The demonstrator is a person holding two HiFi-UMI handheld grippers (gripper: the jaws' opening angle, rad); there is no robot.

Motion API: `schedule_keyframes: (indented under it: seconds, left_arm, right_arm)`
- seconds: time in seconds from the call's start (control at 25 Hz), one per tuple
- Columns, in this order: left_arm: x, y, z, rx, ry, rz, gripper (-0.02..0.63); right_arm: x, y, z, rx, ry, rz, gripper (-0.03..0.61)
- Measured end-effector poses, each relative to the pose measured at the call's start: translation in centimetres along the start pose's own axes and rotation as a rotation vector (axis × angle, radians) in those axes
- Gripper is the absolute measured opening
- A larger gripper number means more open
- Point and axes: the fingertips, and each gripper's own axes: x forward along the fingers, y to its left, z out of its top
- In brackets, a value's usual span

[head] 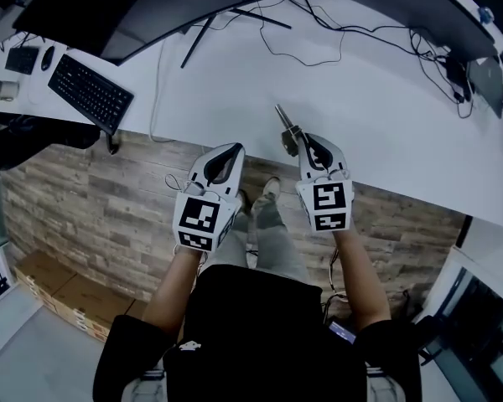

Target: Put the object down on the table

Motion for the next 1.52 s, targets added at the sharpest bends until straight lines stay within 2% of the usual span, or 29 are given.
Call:
schedule_keyframes:
  seconds: [0.32, 0.64, 1.2, 1.52]
  left_arm:
    - [0.7, 0.0, -2.8, -0.032, 0.046, -0.005, 0.014]
    - [1.6, -0.7, -3.8, -0.036, 0.062, -0.008, 0.014]
    - [1.6, -0.3, -5.1, -0.046, 0.077, -0.001, 0.014]
    - [2.0, -0.1, -5.6, -0.038, 0.086, -0.003, 0.014]
  right_arm:
    - [3.1, -1.5, -1.9, -0.082, 0.044, 0.002, 0.026]
    - [5.0, -3.5, -2.8, -0.104, 0.063, -0.02, 0.026]
    - [7.2, -3.1, -3.4, -0.183, 0.061, -0.03, 0.026]
    - [7.7, -3.1, -4.2, -0.183, 0.072, -0.033, 0.026]
